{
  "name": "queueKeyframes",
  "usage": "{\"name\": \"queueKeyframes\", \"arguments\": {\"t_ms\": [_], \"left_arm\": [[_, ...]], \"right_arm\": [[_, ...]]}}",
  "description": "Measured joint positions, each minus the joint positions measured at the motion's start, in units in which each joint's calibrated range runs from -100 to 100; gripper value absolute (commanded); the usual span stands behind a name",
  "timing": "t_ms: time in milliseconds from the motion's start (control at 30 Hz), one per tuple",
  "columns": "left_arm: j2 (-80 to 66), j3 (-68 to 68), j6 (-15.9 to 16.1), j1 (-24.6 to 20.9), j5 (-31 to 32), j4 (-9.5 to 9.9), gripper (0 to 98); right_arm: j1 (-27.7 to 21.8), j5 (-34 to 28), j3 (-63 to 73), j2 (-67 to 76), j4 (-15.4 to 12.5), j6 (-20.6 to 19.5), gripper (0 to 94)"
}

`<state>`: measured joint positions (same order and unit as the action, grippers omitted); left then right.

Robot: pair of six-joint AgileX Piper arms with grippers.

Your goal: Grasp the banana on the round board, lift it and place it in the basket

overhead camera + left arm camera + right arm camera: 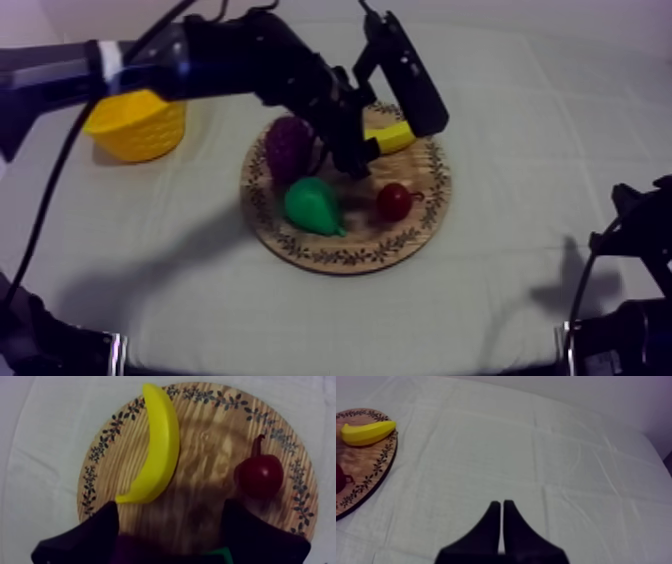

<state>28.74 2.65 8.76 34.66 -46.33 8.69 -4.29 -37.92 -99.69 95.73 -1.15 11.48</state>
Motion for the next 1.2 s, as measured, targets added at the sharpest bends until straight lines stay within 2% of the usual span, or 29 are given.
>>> {"name": "queueKeyframes", "arguments": {"t_ms": [367,767,900,1200], "left_arm": [[14.04,-18.59,1.98,-0.98,-13.54,0.15,73.3],[22.56,-28.74,1.67,-0.64,-20.12,1.14,67.6],[24.86,-32.38,1.56,-0.37,-22.64,1.35,61.2],[25.89,-34.8,-0.42,-0.15,-23.64,2.28,34.8]], "right_arm": [[0.0,0.0,0.0,0.0,0.0,0.0,0.3],[0.0,0.0,0.0,0.0,0.0,0.0,0.3],[0.0,0.0,0.0,0.0,0.0,0.0,0.3],[0.0,0.0,0.0,0.0,0.0,-0.02,0.3]]}}
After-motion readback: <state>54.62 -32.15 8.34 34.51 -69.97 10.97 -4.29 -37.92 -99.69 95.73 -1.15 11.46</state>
